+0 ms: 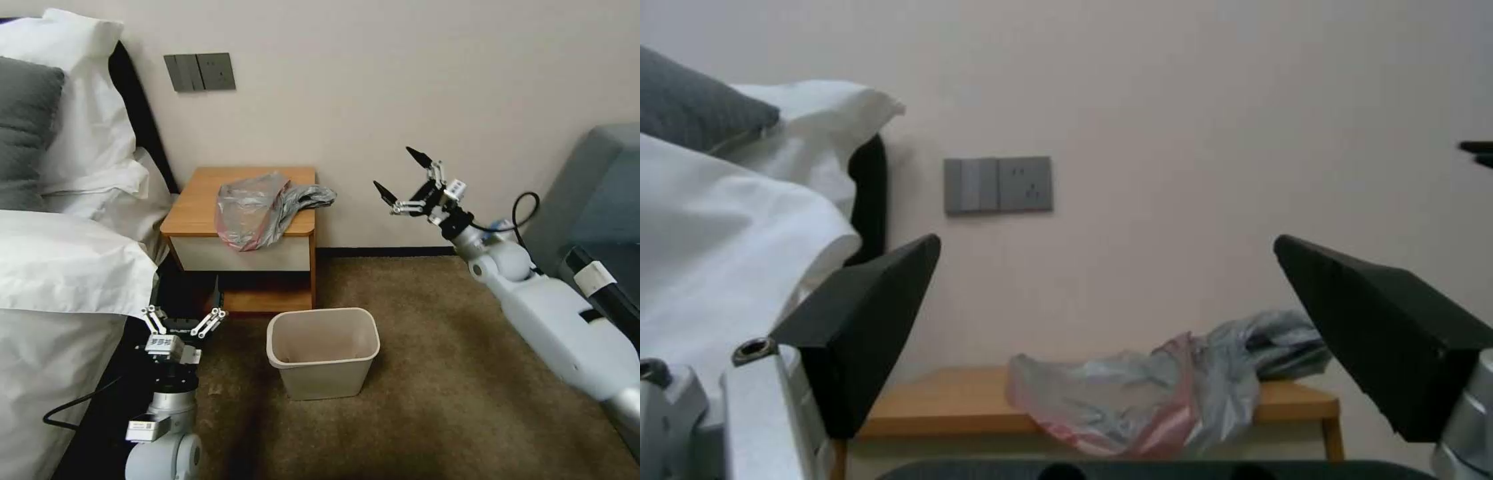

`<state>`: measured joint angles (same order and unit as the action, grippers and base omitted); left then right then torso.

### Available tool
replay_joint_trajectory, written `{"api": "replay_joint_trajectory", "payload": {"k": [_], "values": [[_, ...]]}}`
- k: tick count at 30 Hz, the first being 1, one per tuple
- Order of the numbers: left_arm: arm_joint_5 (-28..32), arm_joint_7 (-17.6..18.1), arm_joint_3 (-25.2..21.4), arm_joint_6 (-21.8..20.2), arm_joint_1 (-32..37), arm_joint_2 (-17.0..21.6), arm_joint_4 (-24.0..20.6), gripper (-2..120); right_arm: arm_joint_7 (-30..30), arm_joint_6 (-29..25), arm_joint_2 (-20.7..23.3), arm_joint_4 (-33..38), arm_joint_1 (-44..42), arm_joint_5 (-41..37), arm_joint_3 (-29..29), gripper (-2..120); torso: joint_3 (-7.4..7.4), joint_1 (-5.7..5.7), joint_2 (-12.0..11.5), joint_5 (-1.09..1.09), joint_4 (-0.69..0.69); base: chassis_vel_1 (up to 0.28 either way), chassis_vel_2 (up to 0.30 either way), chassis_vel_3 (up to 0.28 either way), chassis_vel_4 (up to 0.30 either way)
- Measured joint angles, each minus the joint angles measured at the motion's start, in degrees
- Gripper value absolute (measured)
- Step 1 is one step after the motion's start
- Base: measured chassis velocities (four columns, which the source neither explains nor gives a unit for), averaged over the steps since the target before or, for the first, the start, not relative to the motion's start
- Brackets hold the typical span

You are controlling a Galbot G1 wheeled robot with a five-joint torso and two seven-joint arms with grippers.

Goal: Pick up the garbage bag from the table and place it over the trash can.

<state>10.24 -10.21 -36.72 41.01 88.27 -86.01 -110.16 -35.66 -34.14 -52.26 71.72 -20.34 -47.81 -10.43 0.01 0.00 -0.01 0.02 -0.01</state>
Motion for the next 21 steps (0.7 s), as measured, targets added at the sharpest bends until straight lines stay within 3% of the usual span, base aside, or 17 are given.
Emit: {"api": "replay_joint_trajectory", "payload": {"k": [3,7,12,19,21], "values": [[0.00,-0.88,0.34,-0.25,-0.33,0.06,0.30,95,-3.64,2.89,-2.12,-7.21,8.54,-5.31,-6.46,100,-0.01,0.00,0.00,-0.04,0.02,0.000,0.000,0.000,0.000],[0.06,-1.89,0.58,-0.41,-0.28,0.23,0.39,95,-7.99,5.70,-4.73,-13.85,13.99,-8.22,-10.67,100,0.00,0.00,0.00,-0.03,0.03,0.000,0.000,0.000,0.000],[0.36,-3.50,0.70,-0.43,0.58,0.34,0.35,95,-17.69,13.86,-10.55,-23.97,22.58,-12.11,-18.74,100,-0.01,0.01,0.00,-0.04,0.03,0.000,0.000,0.000,0.000],[0.42,-4.07,1.09,-0.30,1.21,0.12,-0.52,95,-28.08,19.21,-18.37,-37.03,29.20,-9.42,-21.19,100,-0.01,0.00,0.00,-0.03,0.01,0.000,0.000,0.000,0.000],[0.37,-4.25,1.38,-0.12,1.19,-0.02,-0.58,95,-34.39,21.33,-24.58,-48.66,32.93,-1.41,-17.62,100,0.00,0.00,0.00,-0.02,-0.01,0.000,0.000,0.000,0.000]]}}
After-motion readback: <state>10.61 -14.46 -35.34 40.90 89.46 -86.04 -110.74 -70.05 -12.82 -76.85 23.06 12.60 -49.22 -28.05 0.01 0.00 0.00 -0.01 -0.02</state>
